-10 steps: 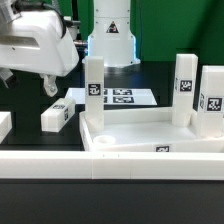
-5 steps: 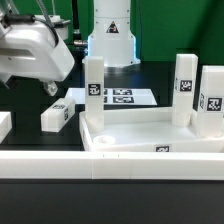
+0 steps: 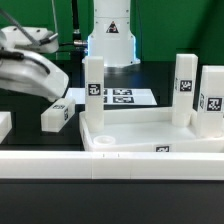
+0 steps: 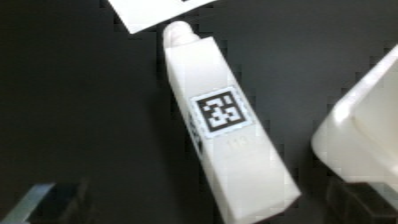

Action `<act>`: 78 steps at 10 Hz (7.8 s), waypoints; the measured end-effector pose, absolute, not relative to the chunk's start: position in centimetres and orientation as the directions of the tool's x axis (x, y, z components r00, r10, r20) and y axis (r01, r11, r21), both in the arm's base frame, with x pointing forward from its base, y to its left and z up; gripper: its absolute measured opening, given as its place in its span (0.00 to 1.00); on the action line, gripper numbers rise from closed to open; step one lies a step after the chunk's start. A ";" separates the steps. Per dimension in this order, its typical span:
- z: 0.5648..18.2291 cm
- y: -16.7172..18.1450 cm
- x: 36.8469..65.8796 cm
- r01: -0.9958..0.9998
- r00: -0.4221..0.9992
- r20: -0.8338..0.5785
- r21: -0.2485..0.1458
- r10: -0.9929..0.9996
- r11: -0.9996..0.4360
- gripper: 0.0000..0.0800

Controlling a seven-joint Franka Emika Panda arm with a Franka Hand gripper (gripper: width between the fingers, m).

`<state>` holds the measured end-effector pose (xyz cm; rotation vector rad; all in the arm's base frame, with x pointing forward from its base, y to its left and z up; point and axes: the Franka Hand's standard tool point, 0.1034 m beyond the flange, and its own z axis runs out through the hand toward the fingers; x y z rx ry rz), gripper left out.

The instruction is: Assemble desk

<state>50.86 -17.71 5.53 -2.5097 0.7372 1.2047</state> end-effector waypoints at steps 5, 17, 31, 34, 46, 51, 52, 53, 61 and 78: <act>4.1 -16.8 51.9 -0.533 0.467 -0.834 -0.001 -0.293 -0.846 0.81; 4.2 -14.9 53.5 -0.482 0.545 -0.805 -0.073 -0.233 -0.873 0.81; 1.3 -13.9 50.4 -0.484 0.463 -0.859 -0.036 -0.220 -0.875 0.81; 1.1 -13.9 50.5 -0.486 0.464 -0.855 -0.027 -0.231 -0.873 0.81; 6.9 -15.6 51.6 -0.458 0.519 -0.836 -0.097 -0.177 -0.884 0.36; 8.1 -16.1 55.2 -0.424 0.673 -0.705 -0.118 -0.225 -0.898 0.36; 9.2 -16.1 56.1 -0.388 0.742 -0.636 -0.149 -0.212 -0.910 0.36; 10.6 -15.9 56.5 -0.382 0.767 -0.604 -0.158 -0.217 -0.911 0.36; 15.5 -15.2 62.2 -0.344 0.939 -0.027 -0.119 -0.343 -0.931 0.36; 16.5 -6.9 63.6 -0.224 0.885 0.413 -0.029 -0.216 -0.974 0.36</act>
Offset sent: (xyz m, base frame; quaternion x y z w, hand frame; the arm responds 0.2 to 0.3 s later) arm 0.0285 0.0234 -0.0022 0.0190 0.0125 -0.0255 0.9994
